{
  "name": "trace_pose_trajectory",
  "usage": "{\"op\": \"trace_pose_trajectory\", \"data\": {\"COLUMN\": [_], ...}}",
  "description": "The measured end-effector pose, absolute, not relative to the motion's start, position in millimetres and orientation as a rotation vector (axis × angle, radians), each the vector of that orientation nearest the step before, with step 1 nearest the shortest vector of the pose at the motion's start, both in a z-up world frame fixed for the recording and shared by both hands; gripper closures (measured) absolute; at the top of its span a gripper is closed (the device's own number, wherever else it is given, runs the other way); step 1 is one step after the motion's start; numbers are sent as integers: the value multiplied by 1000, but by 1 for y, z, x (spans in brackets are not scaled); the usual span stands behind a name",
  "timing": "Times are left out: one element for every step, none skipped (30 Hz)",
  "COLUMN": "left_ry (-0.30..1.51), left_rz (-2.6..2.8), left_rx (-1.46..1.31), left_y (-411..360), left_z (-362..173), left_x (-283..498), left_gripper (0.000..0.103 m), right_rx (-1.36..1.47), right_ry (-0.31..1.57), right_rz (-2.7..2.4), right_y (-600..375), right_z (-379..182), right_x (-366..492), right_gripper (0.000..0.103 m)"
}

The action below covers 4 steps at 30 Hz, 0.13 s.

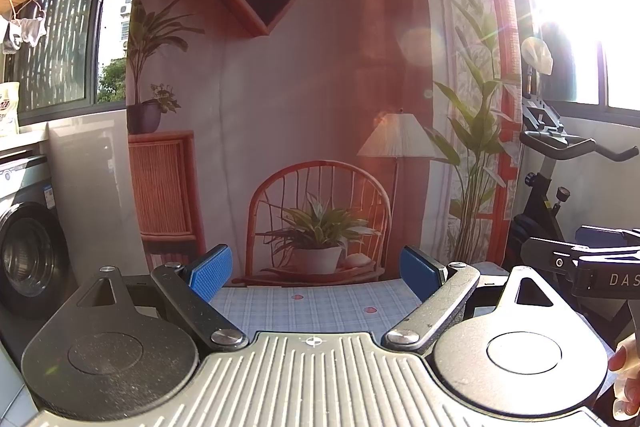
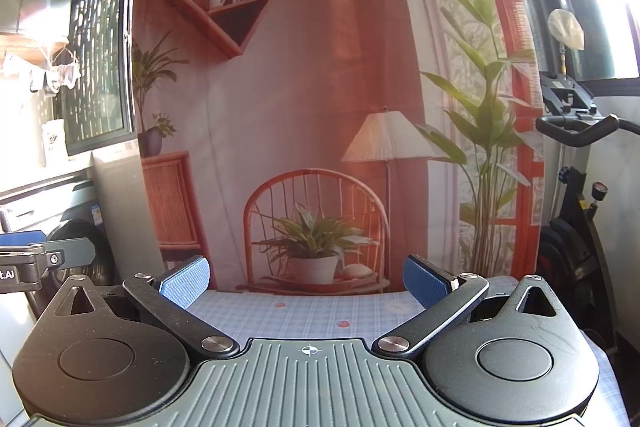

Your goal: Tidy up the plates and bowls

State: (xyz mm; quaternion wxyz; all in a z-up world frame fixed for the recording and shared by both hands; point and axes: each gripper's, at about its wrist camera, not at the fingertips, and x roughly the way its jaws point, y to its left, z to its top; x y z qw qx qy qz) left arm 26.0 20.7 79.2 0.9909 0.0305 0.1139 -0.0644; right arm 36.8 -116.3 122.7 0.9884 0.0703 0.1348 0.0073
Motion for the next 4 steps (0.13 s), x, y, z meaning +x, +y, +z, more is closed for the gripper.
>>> {"op": "trace_pose_trajectory", "data": {"left_ry": [229,228,227,229], "left_rz": [-129,-129,-129,-127], "left_rx": [61,62,62,63], "left_y": [21,21,21,21], "left_z": [79,79,79,79], "left_x": [27,27,27,27], "left_gripper": [11,11,11,11], "right_rx": [141,141,142,143], "right_ry": [271,271,272,273], "right_rz": [15,14,13,13], "right_y": [-116,-117,-117,-117], "right_z": [123,123,122,122], "right_x": [37,36,37,37], "right_gripper": [0,0,0,0]}}
